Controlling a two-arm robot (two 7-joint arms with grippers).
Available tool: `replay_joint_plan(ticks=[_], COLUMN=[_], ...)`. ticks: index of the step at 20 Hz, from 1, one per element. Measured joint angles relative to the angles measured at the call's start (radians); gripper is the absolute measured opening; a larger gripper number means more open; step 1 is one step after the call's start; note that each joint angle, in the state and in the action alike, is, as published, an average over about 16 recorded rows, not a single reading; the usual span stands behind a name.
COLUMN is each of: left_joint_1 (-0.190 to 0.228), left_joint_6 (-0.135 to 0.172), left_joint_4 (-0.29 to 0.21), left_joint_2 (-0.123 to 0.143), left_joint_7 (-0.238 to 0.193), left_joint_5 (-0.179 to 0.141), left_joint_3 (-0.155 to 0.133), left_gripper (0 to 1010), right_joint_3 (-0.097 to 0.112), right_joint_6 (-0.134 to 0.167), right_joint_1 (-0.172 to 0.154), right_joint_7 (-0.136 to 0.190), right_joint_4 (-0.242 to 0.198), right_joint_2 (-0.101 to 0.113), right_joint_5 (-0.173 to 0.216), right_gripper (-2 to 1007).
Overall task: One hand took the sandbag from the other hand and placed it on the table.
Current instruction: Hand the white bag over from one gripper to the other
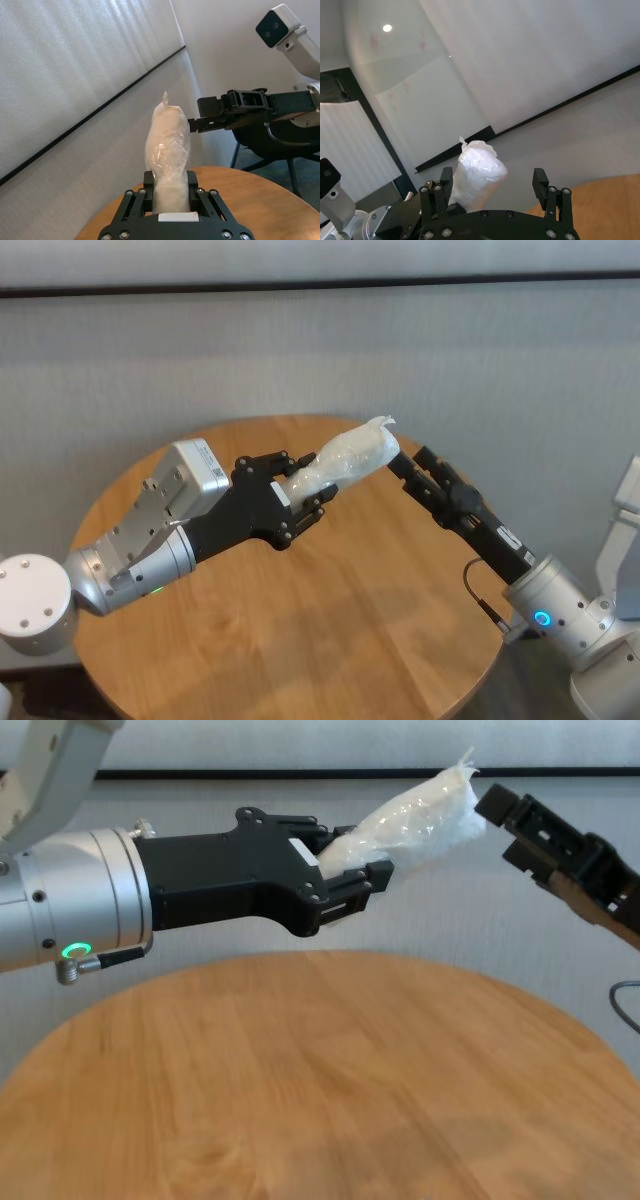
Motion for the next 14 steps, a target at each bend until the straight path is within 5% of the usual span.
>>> replay_joint_plan(ticks=[14], left_joint_1=[0.000], left_joint_6=[0.000], left_joint_4=[0.000], left_joint_2=[0.000], left_joint_7=[0.000], left_joint_5=[0.000], left_joint_3=[0.000], left_gripper=[412], right_joint_3=[-0.072], right_joint_6=[0.027], right_joint_1=[0.084], right_joint_7=[0.047], right_joint_4=[0.097], right_joint_2=[-0.035], right_joint_5=[0.037], right_gripper=[1002])
